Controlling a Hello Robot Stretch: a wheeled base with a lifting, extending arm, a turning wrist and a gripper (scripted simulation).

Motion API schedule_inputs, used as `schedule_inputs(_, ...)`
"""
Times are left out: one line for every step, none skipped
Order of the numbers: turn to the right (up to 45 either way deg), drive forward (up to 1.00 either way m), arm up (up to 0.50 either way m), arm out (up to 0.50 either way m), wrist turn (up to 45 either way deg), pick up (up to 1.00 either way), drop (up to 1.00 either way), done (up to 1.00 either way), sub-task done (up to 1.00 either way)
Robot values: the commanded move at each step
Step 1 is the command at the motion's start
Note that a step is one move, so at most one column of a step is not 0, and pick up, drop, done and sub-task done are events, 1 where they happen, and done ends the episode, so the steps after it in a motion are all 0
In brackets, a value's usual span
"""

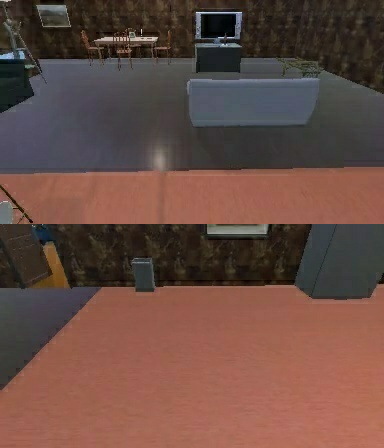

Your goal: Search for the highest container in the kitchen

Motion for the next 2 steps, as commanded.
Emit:
schedule_inputs(0.0, 0.8, 0.0, 0.0, 0.0, 0.0, 0.0, 0.0, 0.0)
schedule_inputs(-45.0, 0.0, 0.0, 0.0, 0.0, 0.0, 0.0, 0.0, 0.0)
